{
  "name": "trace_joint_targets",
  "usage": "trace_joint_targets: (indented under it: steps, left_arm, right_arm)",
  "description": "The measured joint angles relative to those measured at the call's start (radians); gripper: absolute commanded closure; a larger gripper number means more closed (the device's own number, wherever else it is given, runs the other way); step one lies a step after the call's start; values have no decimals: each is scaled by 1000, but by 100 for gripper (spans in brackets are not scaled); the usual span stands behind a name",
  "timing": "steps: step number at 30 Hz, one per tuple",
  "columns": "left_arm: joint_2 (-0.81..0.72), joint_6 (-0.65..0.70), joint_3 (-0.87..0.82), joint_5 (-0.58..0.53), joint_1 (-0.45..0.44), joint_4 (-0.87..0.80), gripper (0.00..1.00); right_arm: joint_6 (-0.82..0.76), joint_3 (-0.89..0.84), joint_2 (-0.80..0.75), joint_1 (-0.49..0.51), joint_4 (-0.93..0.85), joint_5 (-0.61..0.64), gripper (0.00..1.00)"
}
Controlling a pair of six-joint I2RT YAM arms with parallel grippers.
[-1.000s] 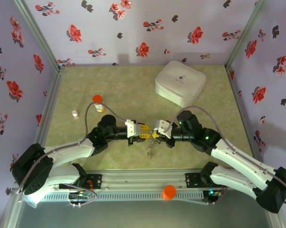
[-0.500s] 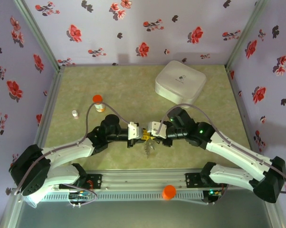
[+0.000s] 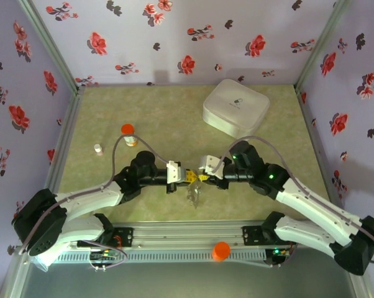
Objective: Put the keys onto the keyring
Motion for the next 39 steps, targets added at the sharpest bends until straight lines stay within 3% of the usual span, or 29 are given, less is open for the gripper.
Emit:
trace_joint_targets:
  steps: [14,28,34,39]
  left_arm:
    - [45,-139,-93,14,0,309,100]
    - [64,-161,-93,39,0,356,100]
    - [65,-161,-93,38,0,347,100]
    - [65,-161,-93,32,1,336,88]
  right_arm:
    - [107,-94,-48,-8,145,-66,77]
    - [129,-101,-37,-8,166,-95,87]
    - [120,-101,-18,-8,165,-106,100]
    - [114,-100,-11,-8,162,-109,100]
